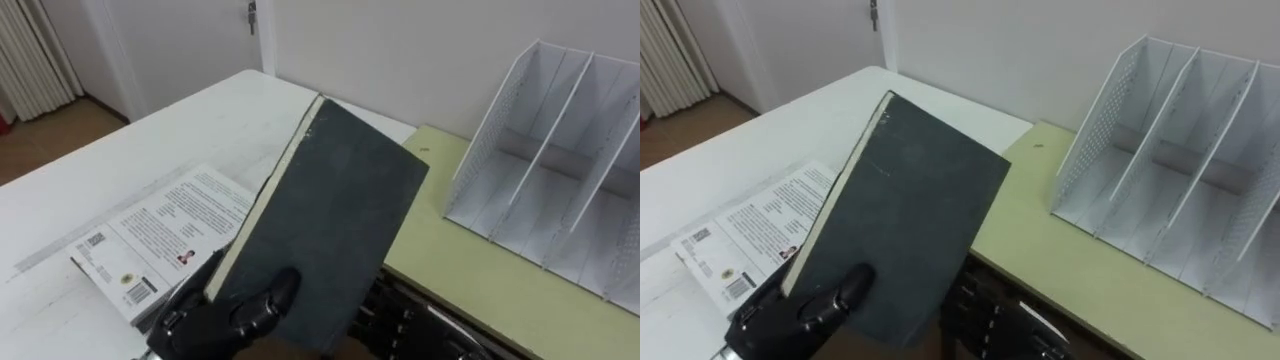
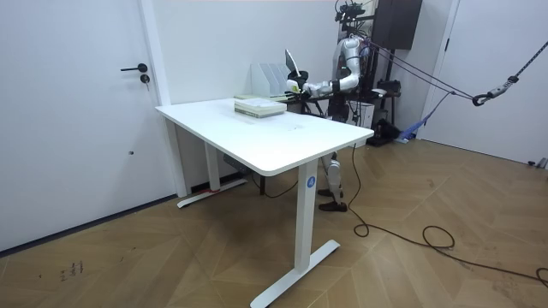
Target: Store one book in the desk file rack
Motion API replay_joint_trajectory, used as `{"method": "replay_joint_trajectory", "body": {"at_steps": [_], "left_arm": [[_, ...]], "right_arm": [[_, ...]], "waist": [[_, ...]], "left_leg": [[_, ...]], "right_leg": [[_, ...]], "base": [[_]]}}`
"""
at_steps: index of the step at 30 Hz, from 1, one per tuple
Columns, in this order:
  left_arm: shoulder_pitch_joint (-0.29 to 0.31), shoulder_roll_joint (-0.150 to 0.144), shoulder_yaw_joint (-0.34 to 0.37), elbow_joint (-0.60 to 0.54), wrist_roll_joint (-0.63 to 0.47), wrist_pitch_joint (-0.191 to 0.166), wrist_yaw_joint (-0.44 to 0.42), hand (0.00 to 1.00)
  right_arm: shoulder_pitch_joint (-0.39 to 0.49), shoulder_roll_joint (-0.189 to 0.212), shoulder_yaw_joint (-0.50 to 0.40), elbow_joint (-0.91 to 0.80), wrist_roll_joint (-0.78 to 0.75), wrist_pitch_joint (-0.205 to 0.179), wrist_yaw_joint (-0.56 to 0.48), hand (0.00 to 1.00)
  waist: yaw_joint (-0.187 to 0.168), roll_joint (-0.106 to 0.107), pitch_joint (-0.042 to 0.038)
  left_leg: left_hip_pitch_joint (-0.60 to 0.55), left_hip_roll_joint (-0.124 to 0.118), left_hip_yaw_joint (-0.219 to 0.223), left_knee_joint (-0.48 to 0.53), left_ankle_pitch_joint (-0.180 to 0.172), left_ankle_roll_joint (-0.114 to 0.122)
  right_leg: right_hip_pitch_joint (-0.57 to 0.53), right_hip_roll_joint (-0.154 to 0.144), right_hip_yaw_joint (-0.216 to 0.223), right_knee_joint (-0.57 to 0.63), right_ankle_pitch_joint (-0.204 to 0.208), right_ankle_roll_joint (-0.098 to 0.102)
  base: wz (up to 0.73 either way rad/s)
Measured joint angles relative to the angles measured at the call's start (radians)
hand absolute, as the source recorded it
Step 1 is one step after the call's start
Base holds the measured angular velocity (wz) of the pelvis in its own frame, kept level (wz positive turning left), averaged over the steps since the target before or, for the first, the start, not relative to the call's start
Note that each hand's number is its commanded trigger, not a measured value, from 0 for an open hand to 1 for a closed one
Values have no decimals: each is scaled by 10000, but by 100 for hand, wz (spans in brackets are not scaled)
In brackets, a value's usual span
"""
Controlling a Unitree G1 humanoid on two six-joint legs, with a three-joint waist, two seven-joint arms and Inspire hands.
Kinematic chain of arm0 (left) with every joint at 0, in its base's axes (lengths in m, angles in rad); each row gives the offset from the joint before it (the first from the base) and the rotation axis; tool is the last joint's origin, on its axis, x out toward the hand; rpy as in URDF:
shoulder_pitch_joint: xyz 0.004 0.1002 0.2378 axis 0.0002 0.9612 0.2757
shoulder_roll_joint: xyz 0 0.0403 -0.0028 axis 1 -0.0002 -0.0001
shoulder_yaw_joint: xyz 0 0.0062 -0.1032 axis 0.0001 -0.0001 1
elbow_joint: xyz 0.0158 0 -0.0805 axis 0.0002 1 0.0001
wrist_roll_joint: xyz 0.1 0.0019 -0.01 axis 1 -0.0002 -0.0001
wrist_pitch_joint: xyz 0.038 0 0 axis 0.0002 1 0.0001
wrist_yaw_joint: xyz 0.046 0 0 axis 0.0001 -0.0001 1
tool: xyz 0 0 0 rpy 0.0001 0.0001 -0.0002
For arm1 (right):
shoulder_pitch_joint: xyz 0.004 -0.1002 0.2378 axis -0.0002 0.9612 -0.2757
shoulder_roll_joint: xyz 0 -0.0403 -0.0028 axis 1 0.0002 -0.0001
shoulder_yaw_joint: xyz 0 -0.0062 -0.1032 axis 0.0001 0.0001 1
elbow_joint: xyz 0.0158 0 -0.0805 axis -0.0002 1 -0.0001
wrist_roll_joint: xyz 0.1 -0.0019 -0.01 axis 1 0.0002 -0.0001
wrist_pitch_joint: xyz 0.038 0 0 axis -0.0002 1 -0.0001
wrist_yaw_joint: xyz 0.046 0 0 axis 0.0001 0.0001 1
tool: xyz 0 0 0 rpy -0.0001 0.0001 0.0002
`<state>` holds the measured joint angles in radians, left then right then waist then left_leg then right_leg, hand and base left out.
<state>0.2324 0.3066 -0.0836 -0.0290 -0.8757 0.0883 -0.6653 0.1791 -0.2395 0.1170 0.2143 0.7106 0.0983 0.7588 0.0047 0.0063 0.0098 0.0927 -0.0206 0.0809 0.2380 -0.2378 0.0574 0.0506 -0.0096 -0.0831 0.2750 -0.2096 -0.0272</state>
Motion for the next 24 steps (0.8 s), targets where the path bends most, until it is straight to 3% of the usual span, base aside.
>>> {"method": "replay_joint_trajectory", "body": {"at_steps": [9,14,18,24], "left_arm": [[-38,45,-118,315,-109,671,-847,100],[-283,259,-205,650,-362,813,-1190,100],[-347,303,-330,685,-367,919,-1317,100],[-452,368,-374,689,-393,1023,-1335,100]], "right_arm": [[-14,-39,81,-971,2090,372,252,0],[-14,-241,189,-1538,3081,566,410,0],[-11,-348,244,-1592,3470,700,535,0],[-11,-423,348,-1598,3909,782,554,0]], "waist": [[24,141,-26],[28,180,-38],[27,261,-92],[22,264,-99]], "left_leg": [[-143,59,11,235,-92,-37],[-130,86,44,319,-123,-79],[-117,93,59,321,-126,-83],[-112,93,78,308,-127,-84]], "right_leg": [[-168,45,36,180,-7,-11],[-171,103,164,171,-49,-68],[-176,118,211,178,-48,-70],[-190,127,248,181,-49,-71]], "base": [[-1],[-4],[-2],[0]]}}
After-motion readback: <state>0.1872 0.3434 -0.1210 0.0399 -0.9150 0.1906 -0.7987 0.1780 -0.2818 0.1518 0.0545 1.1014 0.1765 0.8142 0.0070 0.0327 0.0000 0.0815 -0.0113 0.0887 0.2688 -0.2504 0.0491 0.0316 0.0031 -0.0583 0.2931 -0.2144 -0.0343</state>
